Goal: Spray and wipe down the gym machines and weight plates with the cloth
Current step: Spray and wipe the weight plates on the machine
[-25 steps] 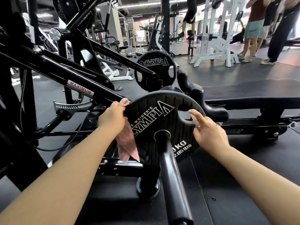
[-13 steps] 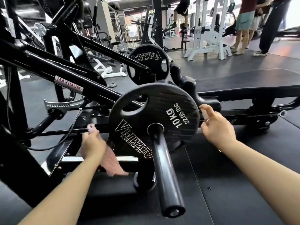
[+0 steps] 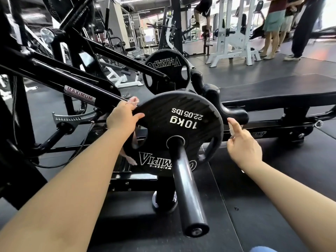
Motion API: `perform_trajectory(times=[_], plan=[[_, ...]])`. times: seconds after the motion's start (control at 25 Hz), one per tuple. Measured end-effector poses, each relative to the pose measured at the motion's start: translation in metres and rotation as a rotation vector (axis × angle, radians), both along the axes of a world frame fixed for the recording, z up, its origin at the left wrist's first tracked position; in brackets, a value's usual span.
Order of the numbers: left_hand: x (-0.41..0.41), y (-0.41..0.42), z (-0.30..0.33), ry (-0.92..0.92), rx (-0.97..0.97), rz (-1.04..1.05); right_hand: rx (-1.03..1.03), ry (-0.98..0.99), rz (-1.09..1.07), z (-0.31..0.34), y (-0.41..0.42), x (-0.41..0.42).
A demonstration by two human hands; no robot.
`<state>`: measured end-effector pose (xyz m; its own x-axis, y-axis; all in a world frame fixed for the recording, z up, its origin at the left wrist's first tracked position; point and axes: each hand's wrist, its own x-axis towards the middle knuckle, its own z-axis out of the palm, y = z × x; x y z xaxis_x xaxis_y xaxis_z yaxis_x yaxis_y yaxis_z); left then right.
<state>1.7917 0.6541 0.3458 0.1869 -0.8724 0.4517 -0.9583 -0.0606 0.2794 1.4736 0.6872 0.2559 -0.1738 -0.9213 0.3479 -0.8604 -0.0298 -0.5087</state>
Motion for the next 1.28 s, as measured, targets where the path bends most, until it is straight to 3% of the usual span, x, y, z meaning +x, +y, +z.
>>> perform_trajectory(times=[0.12,0.28,0.48,0.64,0.84,0.92,1.04,1.12,1.2,1.28], plan=[[0.025,0.003,-0.023,0.071,0.053,0.046,0.086,0.018,0.032,-0.011,0.003,0.002],[0.047,0.009,-0.064,0.008,0.368,0.186,0.103,-0.005,0.065,-0.029,0.016,0.009],[0.025,0.043,-0.128,0.18,0.584,0.222,0.198,0.023,0.087,-0.037,0.026,0.014],[0.01,0.079,-0.123,0.453,0.308,0.154,0.183,-0.158,0.171,-0.022,0.023,0.02],[-0.008,0.099,-0.068,0.59,0.049,-0.283,0.196,-0.38,0.36,0.014,0.027,0.037],[-0.025,0.098,-0.047,0.549,0.07,-0.358,0.218,-0.516,0.444,0.03,0.032,0.048],[-0.06,0.097,-0.031,0.552,0.358,-0.444,0.302,-0.927,0.611,0.059,0.041,0.072],[-0.078,0.097,-0.032,0.596,0.469,-0.537,0.288,-1.083,0.706,0.071,0.049,0.089],[-0.091,0.1,-0.034,0.698,0.352,-0.616,0.209,-1.071,0.721,0.073,0.054,0.101],[-0.095,0.102,-0.038,0.782,0.181,-0.58,0.12,-0.927,0.678,0.074,0.057,0.107]])
